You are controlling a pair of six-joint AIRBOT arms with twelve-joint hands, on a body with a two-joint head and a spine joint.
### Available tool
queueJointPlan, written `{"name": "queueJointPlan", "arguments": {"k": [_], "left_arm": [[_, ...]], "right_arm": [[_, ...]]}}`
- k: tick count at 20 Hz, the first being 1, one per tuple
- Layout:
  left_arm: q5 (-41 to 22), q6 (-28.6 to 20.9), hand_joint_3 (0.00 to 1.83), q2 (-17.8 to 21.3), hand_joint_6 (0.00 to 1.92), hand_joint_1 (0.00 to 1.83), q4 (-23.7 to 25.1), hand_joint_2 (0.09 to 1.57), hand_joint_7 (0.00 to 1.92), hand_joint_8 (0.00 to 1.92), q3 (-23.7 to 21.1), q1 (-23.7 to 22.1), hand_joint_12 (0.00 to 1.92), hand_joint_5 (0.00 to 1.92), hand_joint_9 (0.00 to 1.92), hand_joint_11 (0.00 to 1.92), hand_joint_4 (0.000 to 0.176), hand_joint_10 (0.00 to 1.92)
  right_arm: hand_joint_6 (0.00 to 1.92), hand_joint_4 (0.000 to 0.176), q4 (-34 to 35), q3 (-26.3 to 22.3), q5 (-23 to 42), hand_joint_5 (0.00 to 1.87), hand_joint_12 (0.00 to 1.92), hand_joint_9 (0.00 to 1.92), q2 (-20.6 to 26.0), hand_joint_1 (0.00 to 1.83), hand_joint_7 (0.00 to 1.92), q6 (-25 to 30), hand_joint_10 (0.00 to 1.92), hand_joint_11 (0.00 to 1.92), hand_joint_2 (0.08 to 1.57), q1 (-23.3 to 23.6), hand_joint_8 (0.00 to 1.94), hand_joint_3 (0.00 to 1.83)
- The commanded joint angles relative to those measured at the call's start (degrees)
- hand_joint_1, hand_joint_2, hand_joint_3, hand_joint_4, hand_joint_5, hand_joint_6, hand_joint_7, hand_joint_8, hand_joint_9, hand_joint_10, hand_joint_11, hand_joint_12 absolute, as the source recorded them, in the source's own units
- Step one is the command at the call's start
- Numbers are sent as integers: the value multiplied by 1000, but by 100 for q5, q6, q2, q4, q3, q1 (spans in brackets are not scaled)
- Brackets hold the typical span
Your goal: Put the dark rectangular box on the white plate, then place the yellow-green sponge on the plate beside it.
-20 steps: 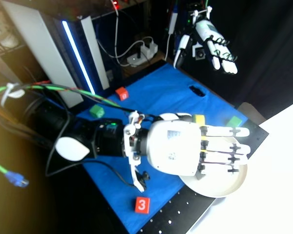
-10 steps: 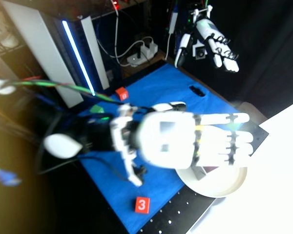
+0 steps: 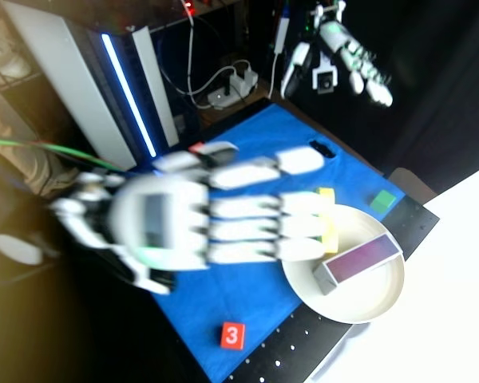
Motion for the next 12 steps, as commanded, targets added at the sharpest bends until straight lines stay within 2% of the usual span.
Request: {"name": "queueJointPlan", "arguments": {"k": [1,2,3,4,7,8,9,10,11,12], "left_arm": [[-988,-51,4,46,0,567,-17,820,0,0,-19,-10,4,0,0,8,71,0],[-1225,-55,9,90,0,657,-44,835,0,0,-74,48,0,0,0,1,125,0],[-1268,-55,4,98,0,664,-48,829,0,0,-84,58,7,0,0,17,145,0],[-1398,-55,3,125,0,658,-61,826,0,0,-112,90,18,0,0,39,170,0],[-1654,-57,9,185,0,558,-72,847,0,0,-170,131,15,0,0,29,176,0],[-1710,-61,17,187,0,523,-72,878,0,0,-177,134,6,0,0,8,164,0],[-1742,-61,15,186,0,498,-72,883,0,0,-184,135,16,0,0,31,167,0],[-1790,-62,21,184,0,456,-84,901,0,0,-197,154,18,0,0,33,174,0],[-1826,-63,16,184,0,443,-114,899,0,0,-210,205,25,0,0,47,175,0],[-1879,-74,20,185,0,431,-158,917,0,0,-223,273,28,0,0,50,165,0]], "right_arm": [[3,176,362,-171,1173,50,0,0,166,828,0,-89,0,0,865,-149,0,17],[4,176,649,-511,1679,53,0,0,466,814,0,-252,0,0,855,-578,0,10],[0,176,697,-570,1757,40,0,0,518,773,0,-287,0,0,841,-658,0,3],[0,176,894,-789,2056,33,0,0,699,771,0,-431,0,0,841,-950,0,3],[3,176,1580,-1323,2983,31,0,0,1117,718,30,-647,0,0,757,-1966,9,0],[6,176,1800,-1438,3171,40,0,0,1169,750,10,-647,0,0,772,-2282,1,0],[8,174,1910,-1551,3171,48,0,0,1195,746,23,-655,0,0,779,-2461,7,0],[1,161,1911,-1642,3171,24,0,0,1195,716,7,-687,0,0,792,-2593,1,0],[1,159,1918,-1678,3171,22,0,0,1194,731,1,-689,0,0,796,-2669,0,0],[8,157,1943,-1718,3171,39,0,0,1193,740,0,-689,0,0,786,-2716,0,0]]}}
